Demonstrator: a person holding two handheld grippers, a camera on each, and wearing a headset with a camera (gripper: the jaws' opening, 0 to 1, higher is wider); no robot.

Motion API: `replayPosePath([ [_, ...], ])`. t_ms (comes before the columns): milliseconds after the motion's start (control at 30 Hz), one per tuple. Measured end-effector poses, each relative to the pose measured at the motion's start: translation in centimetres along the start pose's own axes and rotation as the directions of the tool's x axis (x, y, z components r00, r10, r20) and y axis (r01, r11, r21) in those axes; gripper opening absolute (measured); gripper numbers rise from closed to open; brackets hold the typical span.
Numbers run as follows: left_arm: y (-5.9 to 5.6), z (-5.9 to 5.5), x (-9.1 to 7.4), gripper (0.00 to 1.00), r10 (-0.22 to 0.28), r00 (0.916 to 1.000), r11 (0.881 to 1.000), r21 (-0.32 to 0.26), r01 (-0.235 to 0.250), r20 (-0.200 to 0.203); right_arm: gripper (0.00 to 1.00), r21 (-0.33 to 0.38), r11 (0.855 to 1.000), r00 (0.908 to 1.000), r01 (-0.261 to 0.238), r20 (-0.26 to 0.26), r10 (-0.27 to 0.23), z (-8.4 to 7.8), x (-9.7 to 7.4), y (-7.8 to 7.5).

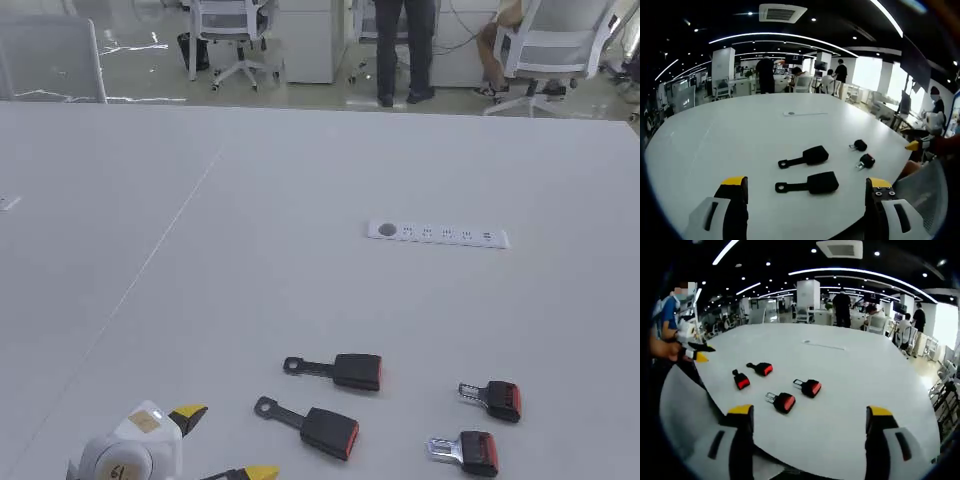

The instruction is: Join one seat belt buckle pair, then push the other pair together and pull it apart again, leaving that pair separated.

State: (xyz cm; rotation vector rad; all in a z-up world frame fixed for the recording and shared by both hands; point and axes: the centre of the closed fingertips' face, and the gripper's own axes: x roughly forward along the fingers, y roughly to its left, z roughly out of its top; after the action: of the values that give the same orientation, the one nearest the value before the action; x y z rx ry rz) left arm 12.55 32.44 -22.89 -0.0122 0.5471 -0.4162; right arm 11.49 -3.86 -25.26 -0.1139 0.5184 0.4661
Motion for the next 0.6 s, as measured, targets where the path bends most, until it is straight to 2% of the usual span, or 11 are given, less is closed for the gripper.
replayPosePath([
  [467, 0.12, -0.43, -0.04, 1.0, 0.008, 1.0, 1.0, -0.011, -0.008, 0.006, 0.96, -0.007, 1.0, 0.9999, -0.005, -0.013, 0.004, -0.58, -0.13, 0.3],
  [600, 0.55, -0.71, 0.17, 1.0, 0.013, 0.9999, 1.0, -0.01, -0.013, 0.005, 0.96, -0.011, 1.0, 0.9999, -0.006, -0.013, 0.006, -0.62, -0.21, 0.35],
])
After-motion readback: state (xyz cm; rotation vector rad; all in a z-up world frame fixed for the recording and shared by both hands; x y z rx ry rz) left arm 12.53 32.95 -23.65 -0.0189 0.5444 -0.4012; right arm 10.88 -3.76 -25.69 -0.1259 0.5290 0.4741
